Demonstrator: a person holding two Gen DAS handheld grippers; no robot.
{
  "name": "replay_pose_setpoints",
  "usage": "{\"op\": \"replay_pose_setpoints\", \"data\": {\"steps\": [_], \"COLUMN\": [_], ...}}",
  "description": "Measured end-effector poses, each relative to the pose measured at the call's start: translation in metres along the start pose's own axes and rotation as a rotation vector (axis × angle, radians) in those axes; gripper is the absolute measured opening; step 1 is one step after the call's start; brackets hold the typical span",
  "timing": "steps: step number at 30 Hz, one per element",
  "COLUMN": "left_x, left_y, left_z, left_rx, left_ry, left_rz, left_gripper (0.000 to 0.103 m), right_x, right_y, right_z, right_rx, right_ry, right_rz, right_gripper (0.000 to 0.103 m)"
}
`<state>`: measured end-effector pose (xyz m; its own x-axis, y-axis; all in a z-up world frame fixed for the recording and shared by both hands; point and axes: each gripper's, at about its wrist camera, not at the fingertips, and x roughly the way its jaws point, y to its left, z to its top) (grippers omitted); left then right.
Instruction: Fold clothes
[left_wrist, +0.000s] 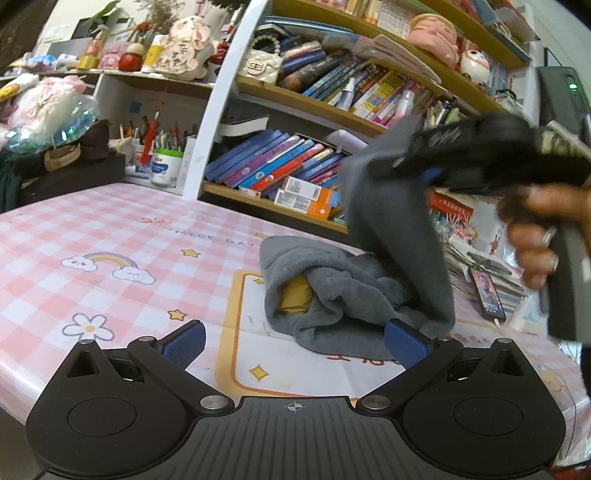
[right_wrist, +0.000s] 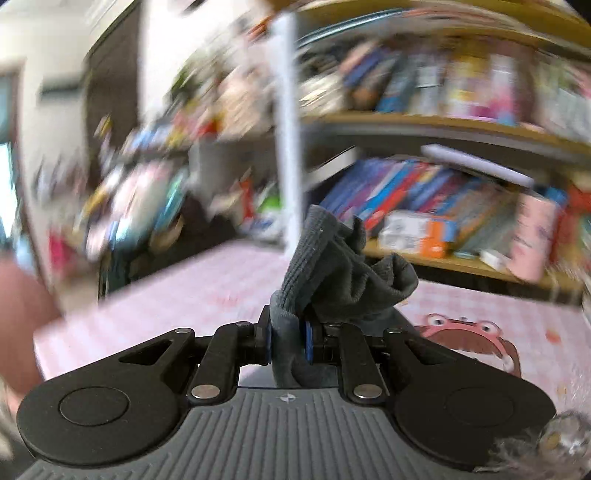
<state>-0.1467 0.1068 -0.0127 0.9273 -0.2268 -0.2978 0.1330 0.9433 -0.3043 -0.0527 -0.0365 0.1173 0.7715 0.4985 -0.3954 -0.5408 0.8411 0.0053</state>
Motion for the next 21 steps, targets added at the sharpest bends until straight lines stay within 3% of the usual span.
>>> {"op": "replay_pose_setpoints", "data": {"steps": [3, 6, 8, 10, 16, 21], "left_x": [-0.001, -0.001, 0.000, 0.001, 0.003, 0.007], "left_y": [0.003, 0.002, 0.001, -0.001, -0.007, -0.010], "left_z": [-0.001, -0.001, -0.001, -0.001, -0.001, 0.009], "left_rx": [-0.015, -0.010, 0.000, 0.010, 0.047, 0.092], "left_ry": [-0.008, -0.010, -0.007, -0.001, 0.008, 0.005], "left_rz": [0.006, 0.006, 0.005, 0.003, 0.007, 0.035], "left_gripper": [0.103, 0.103, 0.103, 0.103, 0.103, 0.103], "right_x": [0.025, 0.042, 0.041, 0.035, 0.003, -0.034], "right_y": [0.020, 0.024, 0.017, 0.010, -0.014, -0.046], "right_z": [-0.012, -0.023, -0.023, -0.022, -0.024, -0.045], "right_rx": [-0.094, -0.086, -0.023, 0.020, 0.112, 0.188], "right_ry": [0.118, 0.188, 0.184, 0.173, 0.090, 0.010], "right_rz": [0.065, 0.148, 0.215, 0.260, 0.288, 0.183], "right_gripper": [0.016, 0.032, 0.054, 0.062, 0.070, 0.082]}}
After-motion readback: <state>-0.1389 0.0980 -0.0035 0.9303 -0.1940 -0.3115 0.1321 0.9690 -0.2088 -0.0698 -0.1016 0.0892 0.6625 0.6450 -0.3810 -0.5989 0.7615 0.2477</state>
